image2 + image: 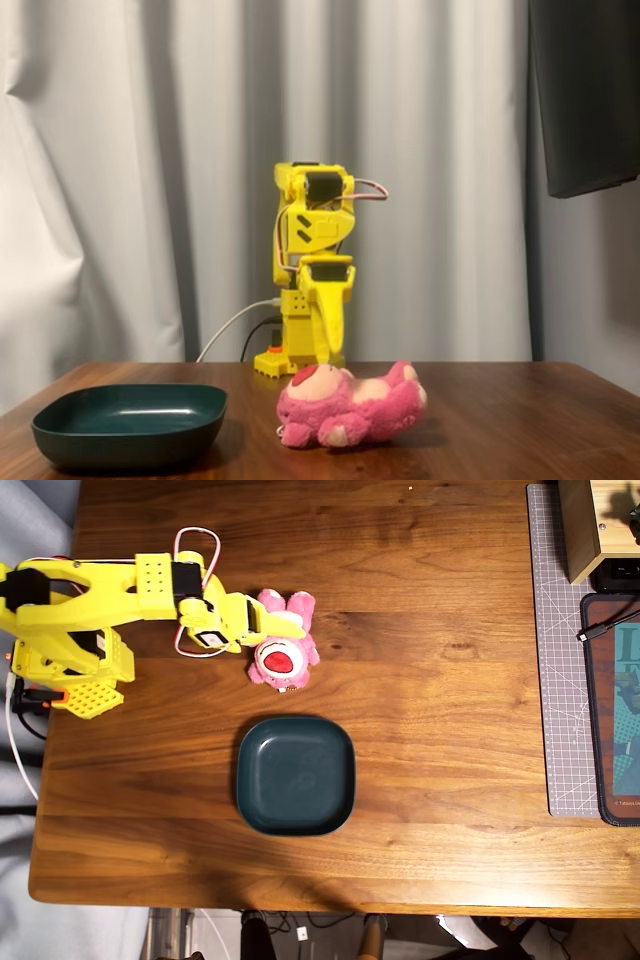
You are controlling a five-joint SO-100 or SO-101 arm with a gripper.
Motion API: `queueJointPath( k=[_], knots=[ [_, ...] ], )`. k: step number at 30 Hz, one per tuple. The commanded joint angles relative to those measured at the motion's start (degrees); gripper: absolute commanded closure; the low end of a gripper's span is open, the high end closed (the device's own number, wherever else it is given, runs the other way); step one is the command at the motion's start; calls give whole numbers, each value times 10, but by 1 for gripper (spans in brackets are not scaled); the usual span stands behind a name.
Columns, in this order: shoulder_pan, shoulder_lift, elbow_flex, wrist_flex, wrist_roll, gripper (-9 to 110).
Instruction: Grasp a strawberry bear and put it in the bin.
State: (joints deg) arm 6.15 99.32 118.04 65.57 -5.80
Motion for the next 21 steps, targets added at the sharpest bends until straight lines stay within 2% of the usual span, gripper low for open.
queueJointPath(
  k=[1,21],
  knots=[
    [11,-19,-44,-7,9,57],
    [74,-107,-100,-11,61,57]
  ],
)
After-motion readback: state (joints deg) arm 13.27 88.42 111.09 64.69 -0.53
